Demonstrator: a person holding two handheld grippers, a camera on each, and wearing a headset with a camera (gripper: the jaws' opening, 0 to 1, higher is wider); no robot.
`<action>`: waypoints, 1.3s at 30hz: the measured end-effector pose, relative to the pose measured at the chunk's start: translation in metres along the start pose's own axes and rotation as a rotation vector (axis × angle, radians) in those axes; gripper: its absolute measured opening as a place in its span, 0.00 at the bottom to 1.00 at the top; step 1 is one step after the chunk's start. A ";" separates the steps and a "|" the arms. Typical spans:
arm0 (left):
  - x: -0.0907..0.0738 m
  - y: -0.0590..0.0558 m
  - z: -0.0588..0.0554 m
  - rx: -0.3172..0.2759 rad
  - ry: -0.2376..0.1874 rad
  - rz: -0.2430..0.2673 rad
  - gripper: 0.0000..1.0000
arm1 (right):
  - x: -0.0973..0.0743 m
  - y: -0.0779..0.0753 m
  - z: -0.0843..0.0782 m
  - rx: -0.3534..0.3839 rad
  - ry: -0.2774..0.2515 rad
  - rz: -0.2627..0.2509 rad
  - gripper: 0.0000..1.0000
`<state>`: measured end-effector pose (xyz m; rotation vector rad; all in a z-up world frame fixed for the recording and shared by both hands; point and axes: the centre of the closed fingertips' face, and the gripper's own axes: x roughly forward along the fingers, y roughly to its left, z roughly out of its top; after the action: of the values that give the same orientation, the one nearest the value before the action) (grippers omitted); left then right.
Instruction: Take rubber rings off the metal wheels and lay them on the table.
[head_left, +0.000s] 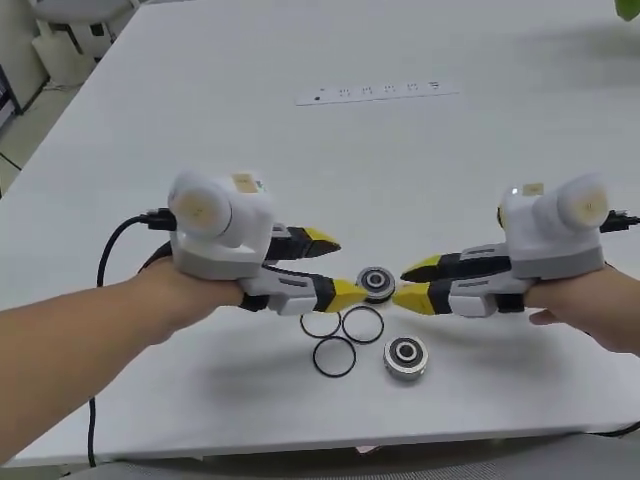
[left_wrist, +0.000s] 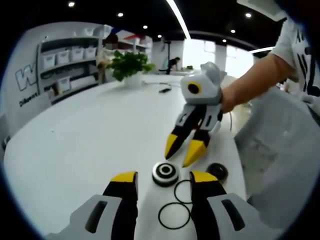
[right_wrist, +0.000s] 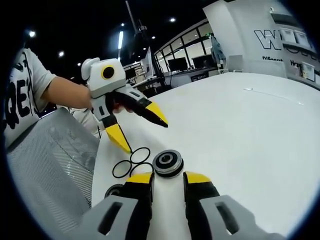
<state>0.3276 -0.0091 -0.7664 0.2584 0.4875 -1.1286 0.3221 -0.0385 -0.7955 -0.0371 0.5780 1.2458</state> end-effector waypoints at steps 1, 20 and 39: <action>0.001 0.000 -0.001 -0.001 0.002 -0.002 0.42 | 0.000 -0.001 0.000 -0.001 0.000 -0.001 0.21; 0.018 -0.004 -0.005 -0.003 0.022 -0.015 0.34 | 0.006 0.000 -0.004 -0.013 0.008 0.012 0.18; 0.030 -0.005 -0.010 0.016 0.044 -0.014 0.19 | 0.005 0.001 -0.005 -0.007 -0.001 0.013 0.19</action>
<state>0.3306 -0.0308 -0.7903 0.2941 0.5199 -1.1421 0.3204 -0.0354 -0.8019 -0.0388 0.5732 1.2607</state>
